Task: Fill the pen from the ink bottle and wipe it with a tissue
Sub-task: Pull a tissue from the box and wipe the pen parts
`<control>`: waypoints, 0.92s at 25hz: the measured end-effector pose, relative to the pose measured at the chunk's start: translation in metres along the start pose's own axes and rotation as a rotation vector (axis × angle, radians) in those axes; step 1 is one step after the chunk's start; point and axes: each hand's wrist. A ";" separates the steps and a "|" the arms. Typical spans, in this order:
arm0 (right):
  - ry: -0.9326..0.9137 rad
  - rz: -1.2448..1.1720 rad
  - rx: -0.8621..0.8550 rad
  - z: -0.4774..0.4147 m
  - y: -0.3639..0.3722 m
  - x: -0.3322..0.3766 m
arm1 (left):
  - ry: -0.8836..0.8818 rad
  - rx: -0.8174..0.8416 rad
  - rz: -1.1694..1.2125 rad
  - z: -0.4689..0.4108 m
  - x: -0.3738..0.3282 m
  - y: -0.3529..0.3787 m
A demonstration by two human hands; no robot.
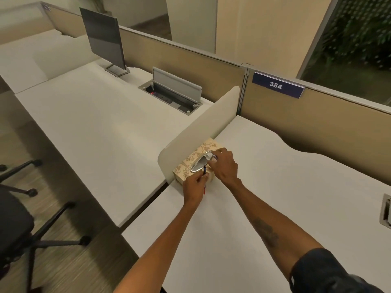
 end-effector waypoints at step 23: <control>-0.042 -0.198 -0.068 0.005 0.003 0.016 | -0.001 0.007 0.051 -0.002 0.015 0.003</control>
Point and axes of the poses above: each hand's wrist, its own z-axis away from the middle knuckle, its own y-axis out of the palm, x = y × z, and after that the axes turned 13 degrees about y, right-handed
